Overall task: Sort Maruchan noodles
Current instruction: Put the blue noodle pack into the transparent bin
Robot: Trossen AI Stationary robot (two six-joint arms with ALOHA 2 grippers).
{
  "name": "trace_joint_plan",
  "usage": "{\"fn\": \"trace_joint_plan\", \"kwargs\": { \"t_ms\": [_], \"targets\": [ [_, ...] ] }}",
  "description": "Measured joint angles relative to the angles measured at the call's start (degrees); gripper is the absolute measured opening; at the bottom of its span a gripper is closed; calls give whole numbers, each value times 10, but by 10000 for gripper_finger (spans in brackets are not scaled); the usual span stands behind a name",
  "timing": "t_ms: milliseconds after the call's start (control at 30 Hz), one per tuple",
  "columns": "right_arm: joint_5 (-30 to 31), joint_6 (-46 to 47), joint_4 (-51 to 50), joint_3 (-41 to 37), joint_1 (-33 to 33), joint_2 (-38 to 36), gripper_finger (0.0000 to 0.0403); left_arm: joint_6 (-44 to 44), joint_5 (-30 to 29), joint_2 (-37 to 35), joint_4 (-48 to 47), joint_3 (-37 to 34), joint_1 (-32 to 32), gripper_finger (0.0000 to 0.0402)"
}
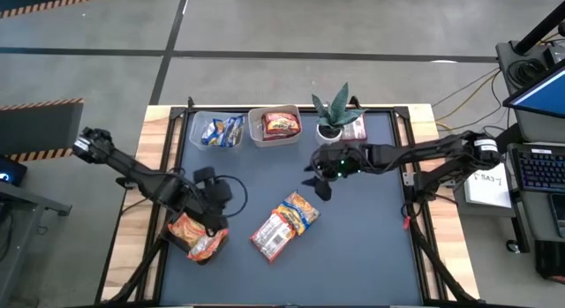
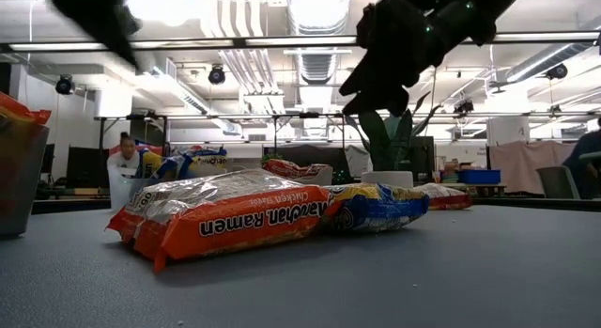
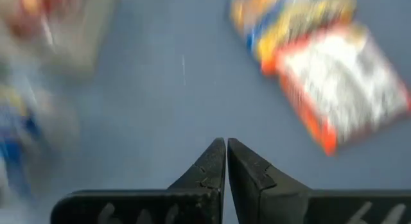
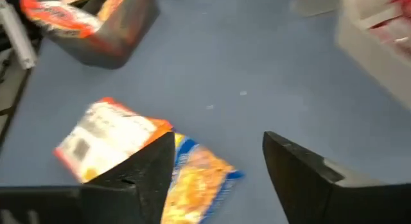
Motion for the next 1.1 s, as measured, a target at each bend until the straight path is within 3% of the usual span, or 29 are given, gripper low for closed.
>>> {"fn": "trace_joint_plan", "kwargs": {
  "t_ms": [133,267,367,600,933,1100],
  "targets": [
    [-7,30,-30,24,24,20,183,206,-33,-2,150,0,24,0],
    [-7,43,-97,61,45,46,134,408,1,-2,283,-4,51,0],
    [-6,54,-136,86,55,66,99,486,41,-2,326,-9,80,0],
    [-7,54,-164,96,73,124,46,496,51,-2,325,-28,144,0],
    [-75,45,-89,96,77,225,38,494,68,-29,334,-66,170,0],
    [-56,24,-25,97,61,247,38,467,68,-34,343,-68,170,0]
  ]
}}
